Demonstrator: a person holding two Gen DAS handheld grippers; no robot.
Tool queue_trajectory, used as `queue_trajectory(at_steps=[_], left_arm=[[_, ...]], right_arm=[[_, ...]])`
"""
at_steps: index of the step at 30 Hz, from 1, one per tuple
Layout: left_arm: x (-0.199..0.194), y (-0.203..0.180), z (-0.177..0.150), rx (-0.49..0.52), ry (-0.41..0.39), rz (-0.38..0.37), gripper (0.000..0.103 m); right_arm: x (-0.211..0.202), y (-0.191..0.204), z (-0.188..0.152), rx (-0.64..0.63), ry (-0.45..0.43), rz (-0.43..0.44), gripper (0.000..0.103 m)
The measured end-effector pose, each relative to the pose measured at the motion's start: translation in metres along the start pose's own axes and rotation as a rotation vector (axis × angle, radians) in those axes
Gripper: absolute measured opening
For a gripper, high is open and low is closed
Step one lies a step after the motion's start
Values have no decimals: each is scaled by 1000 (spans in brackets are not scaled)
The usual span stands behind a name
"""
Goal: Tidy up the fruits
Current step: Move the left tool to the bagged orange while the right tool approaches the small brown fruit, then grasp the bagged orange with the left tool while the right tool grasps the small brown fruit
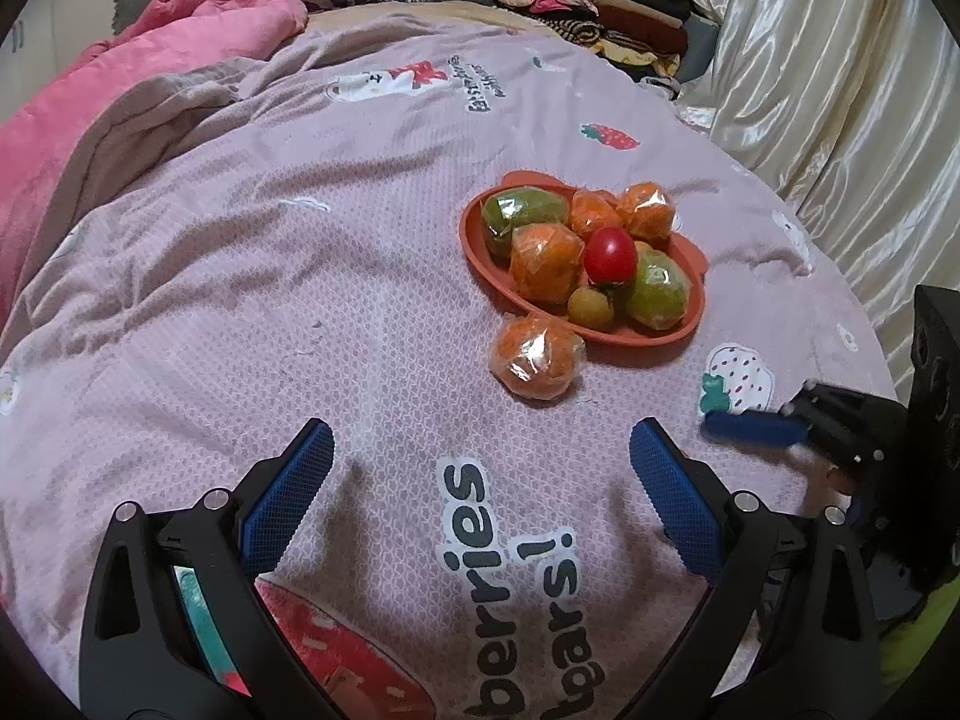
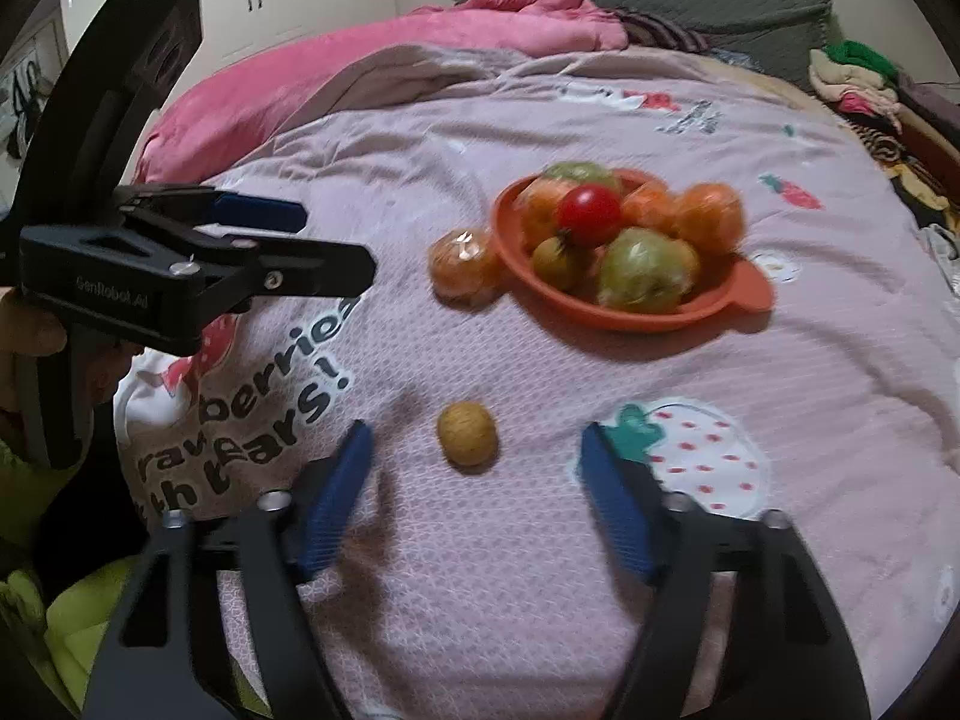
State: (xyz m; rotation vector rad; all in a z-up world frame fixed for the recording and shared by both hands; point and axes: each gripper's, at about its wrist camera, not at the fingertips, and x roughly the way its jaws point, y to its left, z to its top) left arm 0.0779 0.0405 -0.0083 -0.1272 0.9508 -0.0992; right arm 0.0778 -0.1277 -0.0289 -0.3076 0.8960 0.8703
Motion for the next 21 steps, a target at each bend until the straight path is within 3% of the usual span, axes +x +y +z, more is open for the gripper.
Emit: queue_trajectory(at_steps=[2, 7, 19, 21], left_arm=[[3, 0, 1, 1, 4, -4, 91], [15, -1, 4, 1, 17, -23, 77], [47, -10, 18, 24, 38, -80, 52], [50, -10, 19, 25, 36, -81, 41]], right_arm=[[7, 3, 0, -16, 12, 8, 41], [14, 6, -2, -44, 14, 11, 22], [2, -11, -7, 14, -18, 51, 22], [-1, -18, -7, 29, -25, 45, 22]])
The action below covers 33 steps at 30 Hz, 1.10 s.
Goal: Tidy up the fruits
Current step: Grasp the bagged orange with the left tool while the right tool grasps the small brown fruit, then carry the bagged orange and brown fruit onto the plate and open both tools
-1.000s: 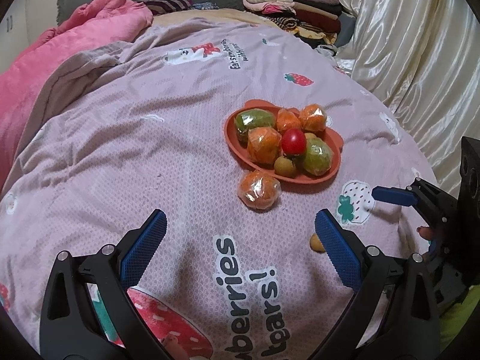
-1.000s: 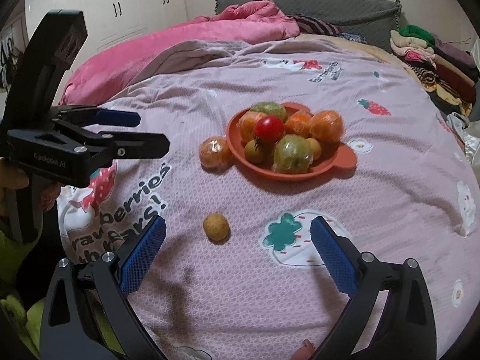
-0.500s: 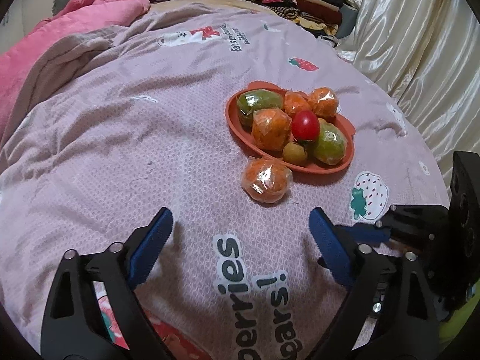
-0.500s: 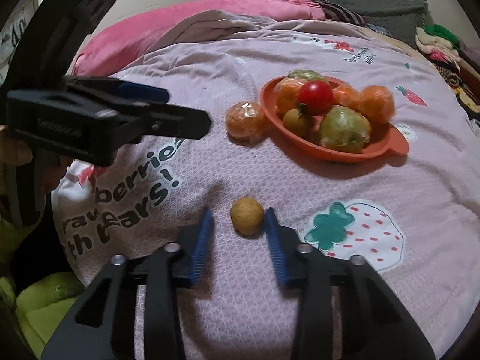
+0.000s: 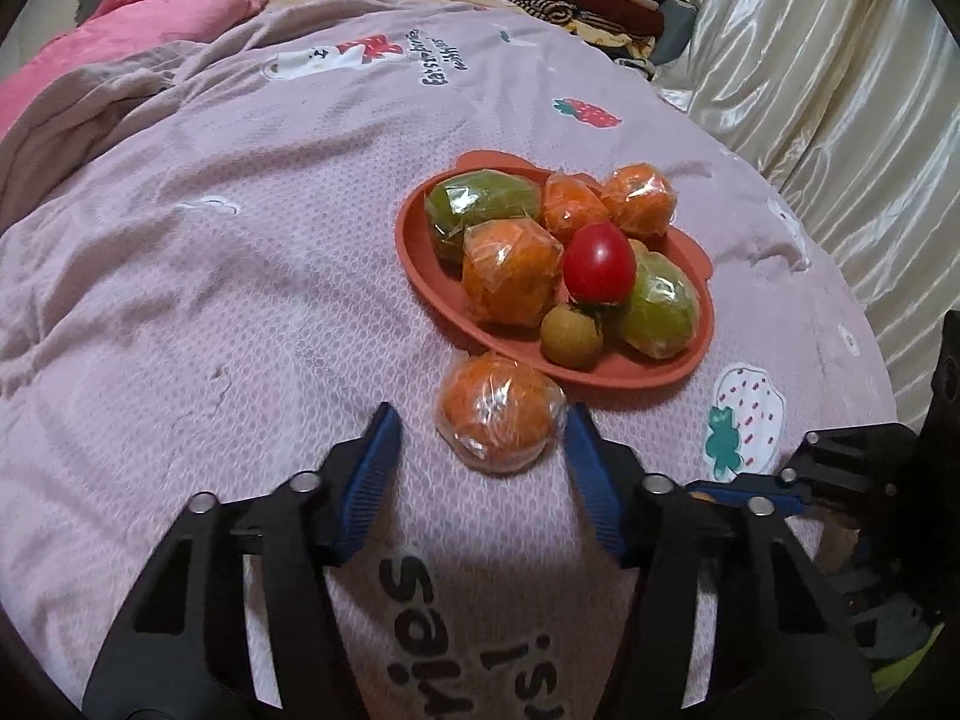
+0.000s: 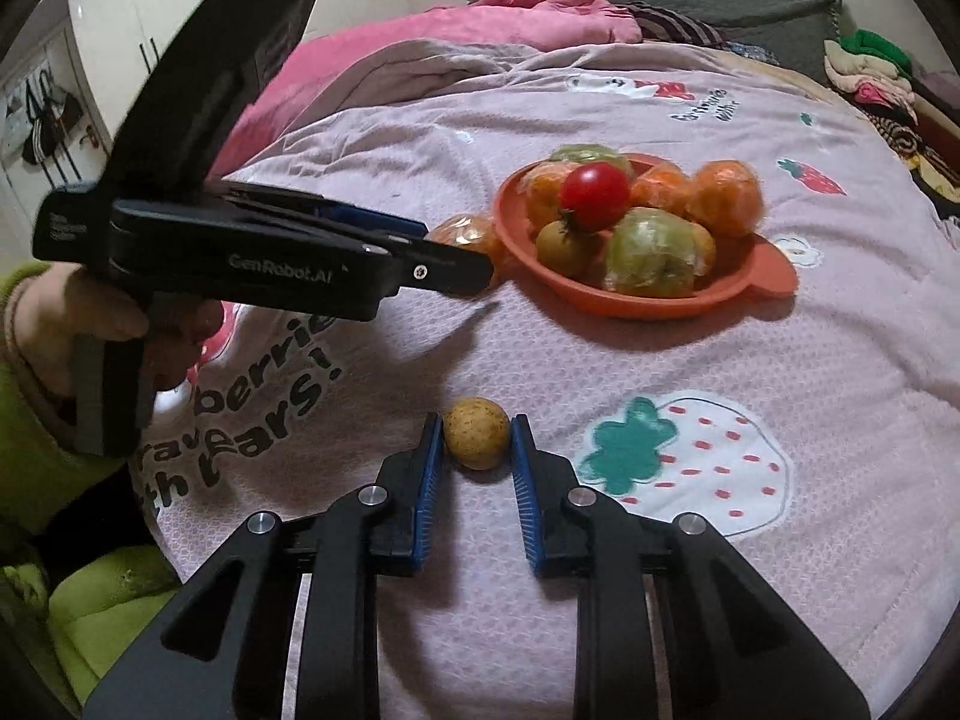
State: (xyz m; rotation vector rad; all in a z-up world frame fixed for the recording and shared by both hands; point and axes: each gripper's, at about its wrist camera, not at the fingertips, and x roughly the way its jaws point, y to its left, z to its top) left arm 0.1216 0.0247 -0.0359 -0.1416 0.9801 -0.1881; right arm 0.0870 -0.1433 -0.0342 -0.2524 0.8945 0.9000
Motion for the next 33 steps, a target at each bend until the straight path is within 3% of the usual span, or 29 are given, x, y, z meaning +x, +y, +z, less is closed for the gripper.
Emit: queue_trajectory(at_steps=[3, 11, 17, 25, 33], left_arm=[[3, 0, 1, 6, 3, -19, 34], [-4, 0, 0, 7, -4, -40, 33], [-29, -7, 3, 16, -55, -56, 33], [-45, -13, 23, 36, -96, -49, 33], [-35, -17, 45, 58, -94, -38, 33]], right_arm=[[-3, -6, 0, 15, -8, -5, 22], [-17, -17, 5, 36, -43, -14, 22], [-31, -25, 15, 43, -83, -34, 22], [-42, -37, 26, 46, -119, -60, 22], [-44, -50, 43, 40, -150, -74, 22]])
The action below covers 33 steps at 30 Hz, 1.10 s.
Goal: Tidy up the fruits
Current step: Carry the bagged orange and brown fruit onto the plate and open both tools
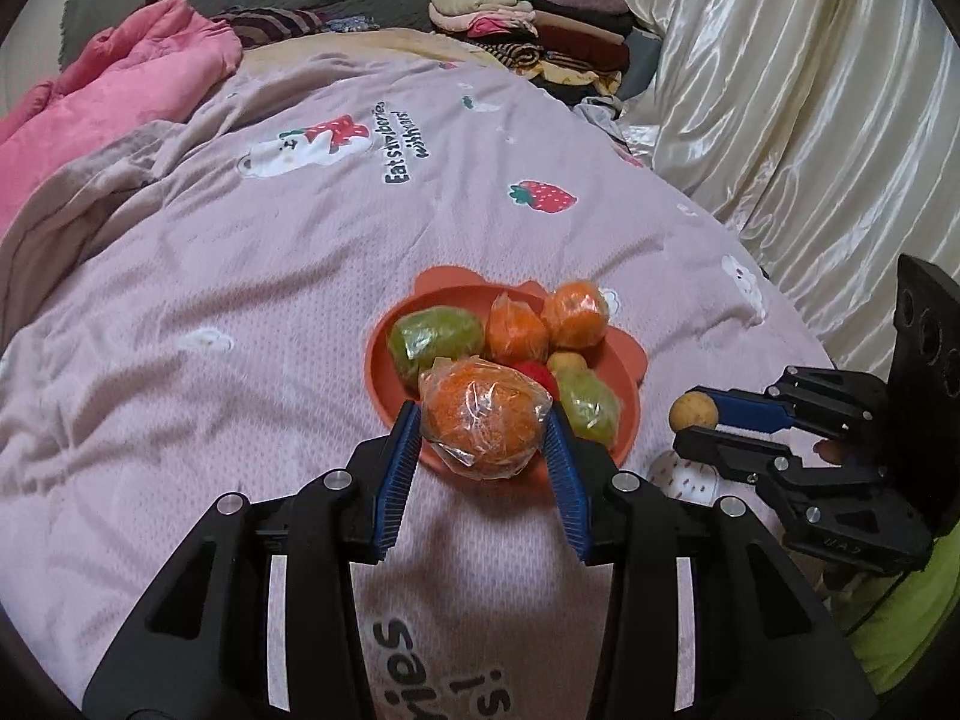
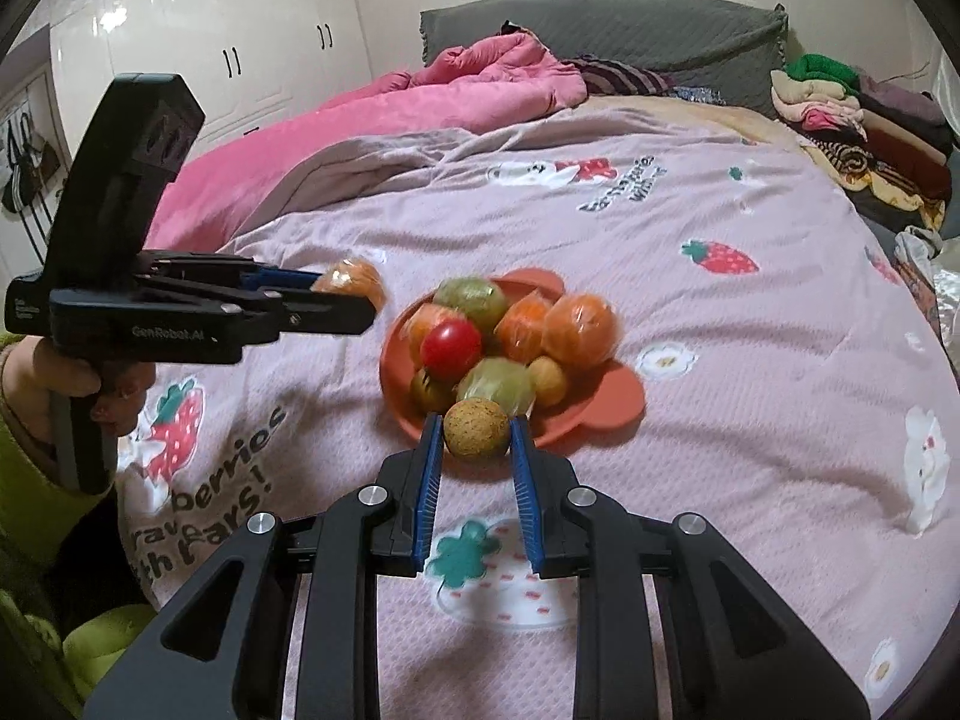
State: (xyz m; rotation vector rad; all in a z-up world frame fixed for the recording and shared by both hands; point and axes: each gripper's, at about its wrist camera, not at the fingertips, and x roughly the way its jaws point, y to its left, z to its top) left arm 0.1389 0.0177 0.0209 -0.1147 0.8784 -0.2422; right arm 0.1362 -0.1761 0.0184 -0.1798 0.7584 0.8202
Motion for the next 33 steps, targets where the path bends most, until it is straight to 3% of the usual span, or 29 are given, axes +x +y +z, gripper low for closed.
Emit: queue_trajectory(at_steps=[33], left_arm=[[47, -2, 32, 0, 55, -13, 33]], right_arm=[[29, -24, 20, 6, 8, -10, 22]])
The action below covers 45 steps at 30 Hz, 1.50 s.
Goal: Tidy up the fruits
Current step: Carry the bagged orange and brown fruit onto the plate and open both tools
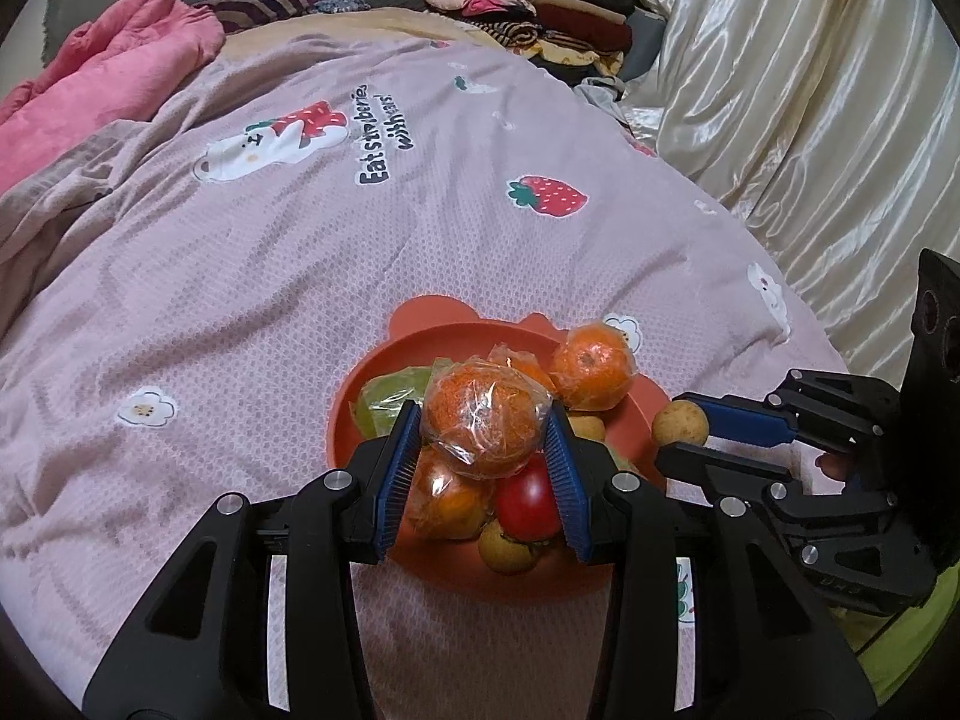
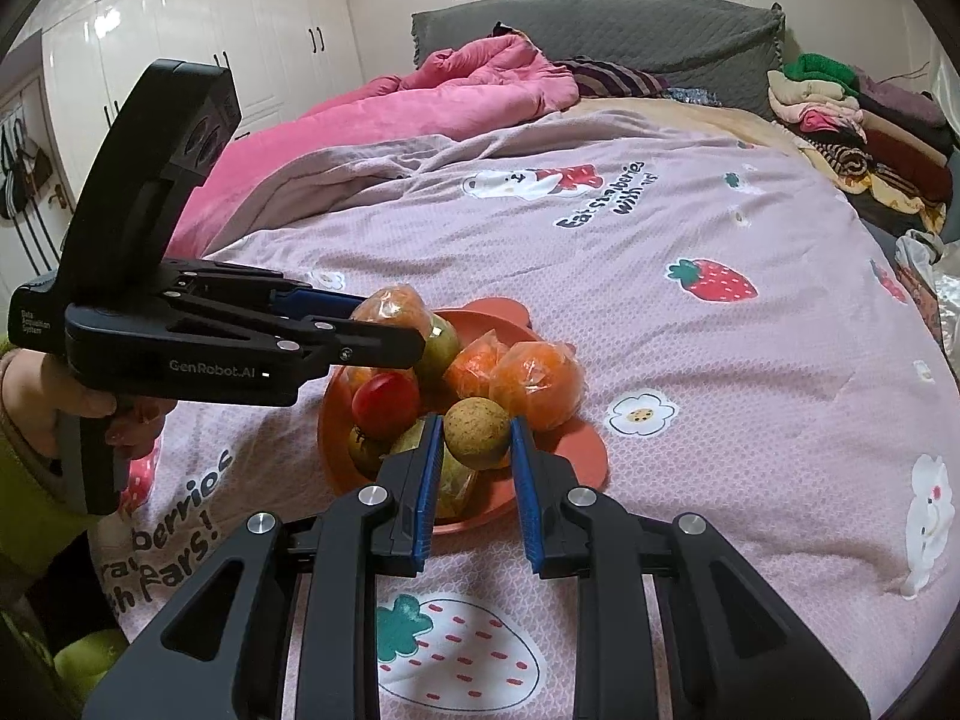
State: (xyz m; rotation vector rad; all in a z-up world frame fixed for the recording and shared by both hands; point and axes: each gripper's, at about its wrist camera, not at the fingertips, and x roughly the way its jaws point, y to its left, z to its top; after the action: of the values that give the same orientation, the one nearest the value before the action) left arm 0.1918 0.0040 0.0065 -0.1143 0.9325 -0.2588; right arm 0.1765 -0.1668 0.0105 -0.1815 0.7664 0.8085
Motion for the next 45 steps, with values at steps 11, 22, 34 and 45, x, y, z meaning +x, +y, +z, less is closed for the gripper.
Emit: queue_trajectory(at_steps=[11, 22, 34, 45], left_arm=[[5, 2, -2, -2, 6, -11, 34], [6, 2, -3, -4, 4, -15, 34], [7, 2, -3, -4, 3, -15, 34], [8, 1, -3, -13, 1, -14, 38]], right_arm=[[9, 0, 0, 4, 26, -7, 22], [11, -1, -1, 11, 29, -12, 23], [7, 2, -2, 8, 20, -13, 37], [2, 3, -3, 11, 12, -21, 41]])
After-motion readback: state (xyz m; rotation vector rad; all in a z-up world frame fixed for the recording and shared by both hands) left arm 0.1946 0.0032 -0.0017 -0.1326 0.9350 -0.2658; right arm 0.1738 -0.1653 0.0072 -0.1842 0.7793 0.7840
